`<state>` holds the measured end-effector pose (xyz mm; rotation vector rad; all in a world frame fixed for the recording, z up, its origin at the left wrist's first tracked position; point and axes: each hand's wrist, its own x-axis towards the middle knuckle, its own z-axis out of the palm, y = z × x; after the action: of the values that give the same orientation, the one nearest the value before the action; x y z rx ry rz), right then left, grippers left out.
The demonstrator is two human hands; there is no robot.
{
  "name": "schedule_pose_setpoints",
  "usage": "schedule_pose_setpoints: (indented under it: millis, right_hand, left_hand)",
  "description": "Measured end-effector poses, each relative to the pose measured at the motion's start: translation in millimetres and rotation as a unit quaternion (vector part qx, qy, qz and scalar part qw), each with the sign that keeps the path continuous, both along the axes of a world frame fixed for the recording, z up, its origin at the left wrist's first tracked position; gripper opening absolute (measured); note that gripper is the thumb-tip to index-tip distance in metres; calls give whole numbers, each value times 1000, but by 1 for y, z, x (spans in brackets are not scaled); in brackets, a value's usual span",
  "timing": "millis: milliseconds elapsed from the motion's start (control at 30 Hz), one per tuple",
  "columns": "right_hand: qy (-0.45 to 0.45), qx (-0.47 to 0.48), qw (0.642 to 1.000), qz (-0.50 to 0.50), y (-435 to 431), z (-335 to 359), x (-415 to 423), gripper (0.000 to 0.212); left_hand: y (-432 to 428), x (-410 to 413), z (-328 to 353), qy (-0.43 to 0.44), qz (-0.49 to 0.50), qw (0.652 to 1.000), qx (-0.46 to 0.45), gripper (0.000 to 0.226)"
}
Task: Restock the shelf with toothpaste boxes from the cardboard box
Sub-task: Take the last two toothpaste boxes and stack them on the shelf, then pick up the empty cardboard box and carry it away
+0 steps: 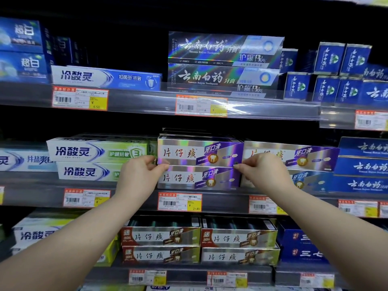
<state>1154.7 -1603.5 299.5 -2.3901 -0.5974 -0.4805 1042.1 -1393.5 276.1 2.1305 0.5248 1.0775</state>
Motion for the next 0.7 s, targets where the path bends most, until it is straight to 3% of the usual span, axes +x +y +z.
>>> schedule_pose_setpoints:
  millis: [233,400,500,700]
  right_hand:
    - [-50,16,999,-8,-5,-3,-6,39]
    - [-146,5,988,48,-9,-19,-24,37]
    - [-148,-42,983,97,-8,-39,-34,37]
    - [-81,-148,966,197,-9,-92,-52,46]
  left_hand:
    - [2,-8,-8,-15,24,997,75,53]
    - [-15,-23,-25,8,-43,992,121,35]
    - [-26,-30,-41,36,-89,990,102,22]
    - [-31,-40,-98,223,-137,951,164,39]
